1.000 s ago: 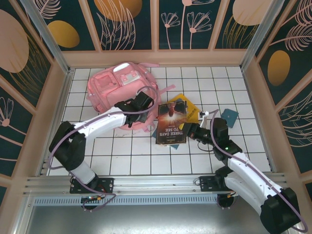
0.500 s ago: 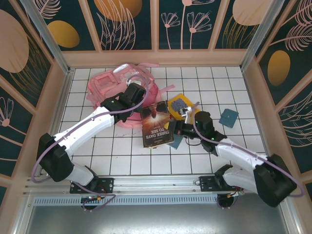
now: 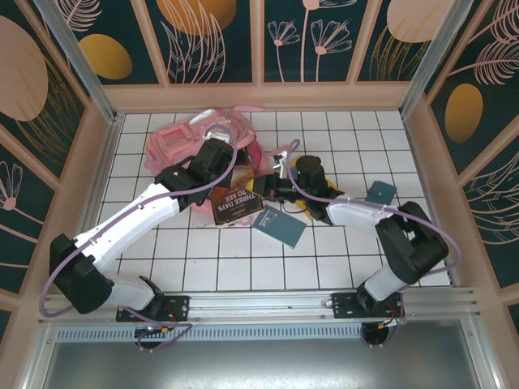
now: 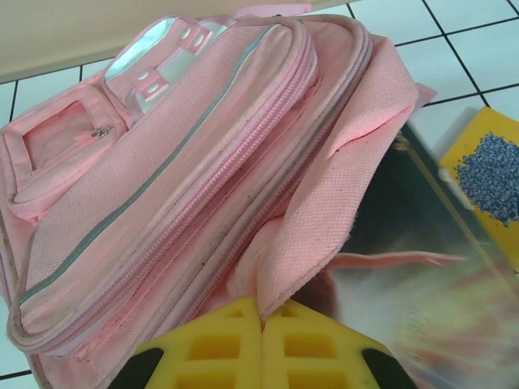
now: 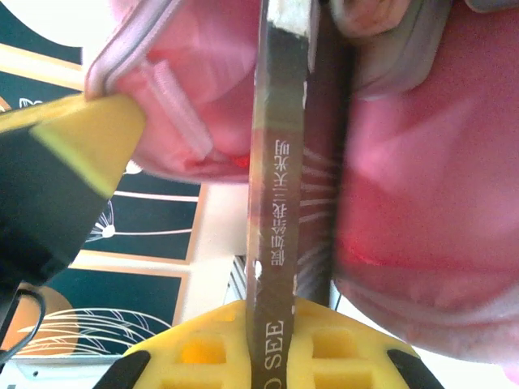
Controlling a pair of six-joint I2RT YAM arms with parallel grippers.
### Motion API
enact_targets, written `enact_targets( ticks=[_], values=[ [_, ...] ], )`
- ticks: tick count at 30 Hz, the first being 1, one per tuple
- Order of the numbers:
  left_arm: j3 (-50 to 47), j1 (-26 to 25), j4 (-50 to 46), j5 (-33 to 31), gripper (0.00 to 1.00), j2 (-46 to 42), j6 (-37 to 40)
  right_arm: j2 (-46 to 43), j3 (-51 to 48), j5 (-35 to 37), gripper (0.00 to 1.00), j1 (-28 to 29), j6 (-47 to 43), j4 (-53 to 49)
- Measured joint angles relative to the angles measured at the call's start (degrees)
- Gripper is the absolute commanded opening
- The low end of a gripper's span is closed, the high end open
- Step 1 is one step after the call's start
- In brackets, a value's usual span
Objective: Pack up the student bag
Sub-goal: Place the book in the student bag.
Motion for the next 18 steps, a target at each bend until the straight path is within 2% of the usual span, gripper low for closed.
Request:
enact_targets(
  ticks=[7, 18],
  values=[
    [-0.02, 0.0, 0.02, 0.04, 0.0, -0.92, 0.81, 5.55, 3.67, -2.08, 0.0, 0.15, 0.04, 0.22],
    [-0.63, 0.0, 0.46, 1.29, 0.0, -1.53, 1.62, 7.04, 6.32, -6.29, 0.0, -2.1, -1.95, -0.22]
  ],
)
